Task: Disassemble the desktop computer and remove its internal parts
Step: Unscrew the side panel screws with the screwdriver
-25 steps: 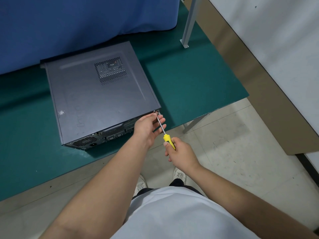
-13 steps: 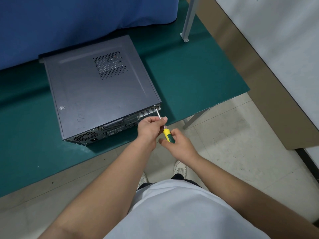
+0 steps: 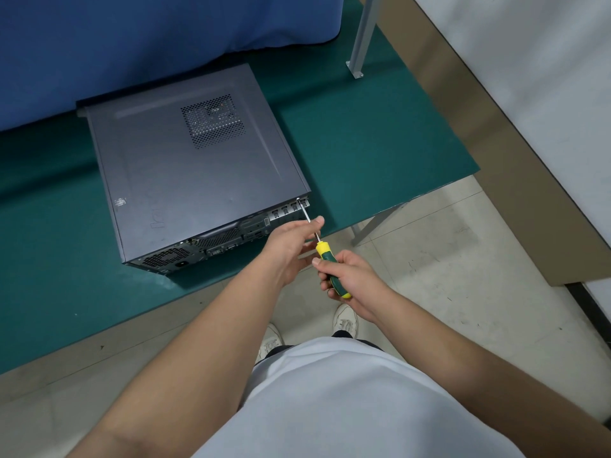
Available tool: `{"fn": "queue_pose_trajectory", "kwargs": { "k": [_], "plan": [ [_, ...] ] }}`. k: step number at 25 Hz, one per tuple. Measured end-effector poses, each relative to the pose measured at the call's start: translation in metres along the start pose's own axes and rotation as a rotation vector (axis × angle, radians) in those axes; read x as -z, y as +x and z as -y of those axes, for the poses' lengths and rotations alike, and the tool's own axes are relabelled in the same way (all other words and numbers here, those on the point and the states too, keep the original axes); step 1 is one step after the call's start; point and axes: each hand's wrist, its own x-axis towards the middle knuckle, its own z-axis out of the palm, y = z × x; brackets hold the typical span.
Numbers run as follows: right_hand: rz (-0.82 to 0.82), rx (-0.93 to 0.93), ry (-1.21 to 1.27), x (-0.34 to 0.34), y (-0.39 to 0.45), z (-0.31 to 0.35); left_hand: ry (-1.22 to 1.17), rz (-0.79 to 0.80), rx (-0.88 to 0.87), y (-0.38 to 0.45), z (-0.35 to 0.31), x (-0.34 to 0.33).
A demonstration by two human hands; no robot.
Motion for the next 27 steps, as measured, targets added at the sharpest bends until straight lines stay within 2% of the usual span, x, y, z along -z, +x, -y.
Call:
{"fn": "queue_pose_trajectory", "kwargs": {
  "k": [2,4,8,12,16,18,23,27],
  "plan": [
    [0.020,0.000,-0.022,-0.001,0.000,0.001,0.023,-0.079,-0.017,0.000,0.004,-0.004],
    [0.103,-0.042,0.068,0.002,0.000,0.001,0.002,-0.095,-0.048,0.001,0.005,-0.003],
    [0.272,-0.198,0.210,0.019,-0.001,-0.004,-0.035,0.035,-0.070,-0.003,0.002,0.004],
    [0.213,-0.152,0.195,0.016,0.002,-0.007,-0.078,0.095,-0.061,-0.003,0.000,0.007],
    [0.125,-0.075,0.161,0.006,0.003,-0.007,0.019,0.000,-0.019,-0.002,0.008,0.004],
    [0.143,-0.078,0.174,0.007,0.003,-0.006,0.018,-0.035,-0.048,0.000,0.011,0.004],
    [0.316,-0.221,0.260,0.020,0.002,-0.009,0.008,0.016,-0.069,-0.001,0.010,0.011],
    [0.234,-0.184,0.259,0.019,0.002,-0.007,-0.002,0.098,-0.039,-0.002,0.007,0.012]
  ]
}}
